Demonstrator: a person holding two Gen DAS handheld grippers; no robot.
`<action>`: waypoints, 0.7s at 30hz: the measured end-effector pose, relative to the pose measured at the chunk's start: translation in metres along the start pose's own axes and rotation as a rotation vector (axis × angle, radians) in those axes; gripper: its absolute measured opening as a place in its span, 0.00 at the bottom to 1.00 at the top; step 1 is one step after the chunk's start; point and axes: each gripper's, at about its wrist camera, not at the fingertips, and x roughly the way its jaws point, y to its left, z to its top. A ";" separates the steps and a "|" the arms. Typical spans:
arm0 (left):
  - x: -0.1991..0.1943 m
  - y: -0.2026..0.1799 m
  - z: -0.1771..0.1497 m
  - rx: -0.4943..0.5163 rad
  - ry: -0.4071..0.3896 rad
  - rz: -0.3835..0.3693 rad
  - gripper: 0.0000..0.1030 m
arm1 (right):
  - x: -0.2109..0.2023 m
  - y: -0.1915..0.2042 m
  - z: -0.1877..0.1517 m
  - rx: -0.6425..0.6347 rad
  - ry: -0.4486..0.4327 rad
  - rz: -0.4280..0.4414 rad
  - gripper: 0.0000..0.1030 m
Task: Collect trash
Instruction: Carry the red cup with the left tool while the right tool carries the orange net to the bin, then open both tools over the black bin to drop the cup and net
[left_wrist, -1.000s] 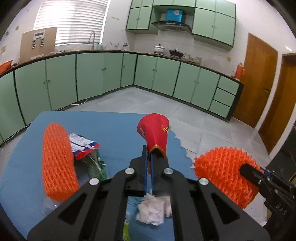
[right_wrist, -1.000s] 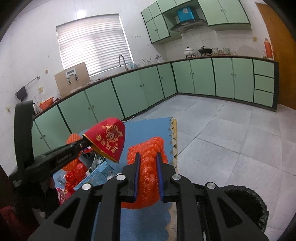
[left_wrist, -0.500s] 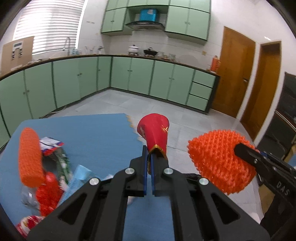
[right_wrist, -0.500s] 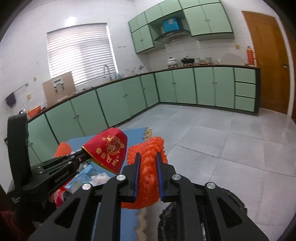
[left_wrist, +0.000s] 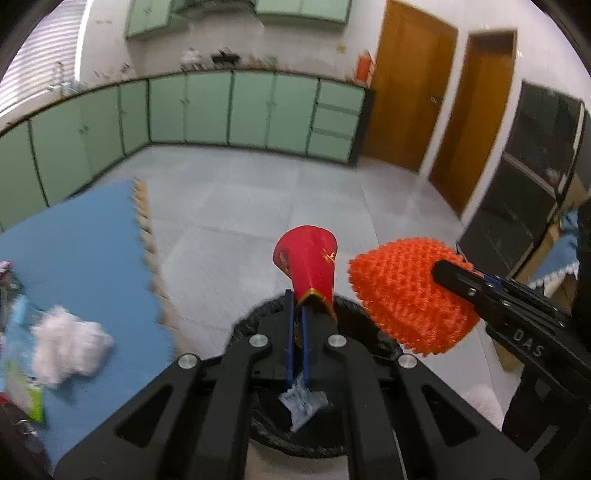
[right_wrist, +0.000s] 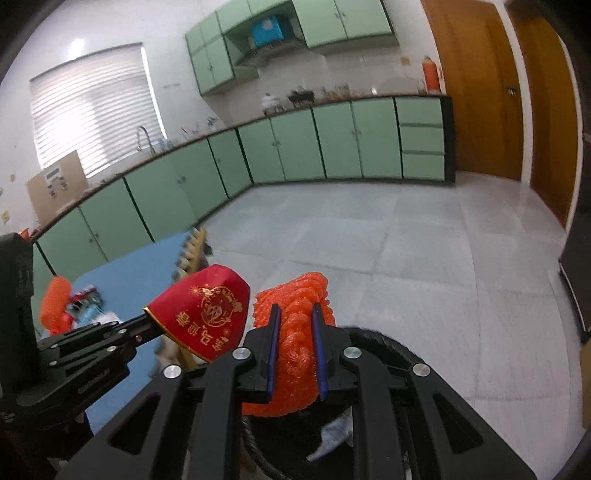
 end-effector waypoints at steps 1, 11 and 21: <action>0.008 -0.001 0.001 0.003 0.024 -0.010 0.04 | 0.007 -0.007 -0.003 0.007 0.019 -0.018 0.22; 0.036 0.001 -0.010 -0.015 0.107 -0.035 0.42 | 0.022 -0.035 -0.025 0.064 0.079 -0.059 0.46; -0.052 0.038 -0.004 -0.037 -0.091 0.076 0.56 | -0.018 0.021 -0.004 0.005 -0.042 0.000 0.75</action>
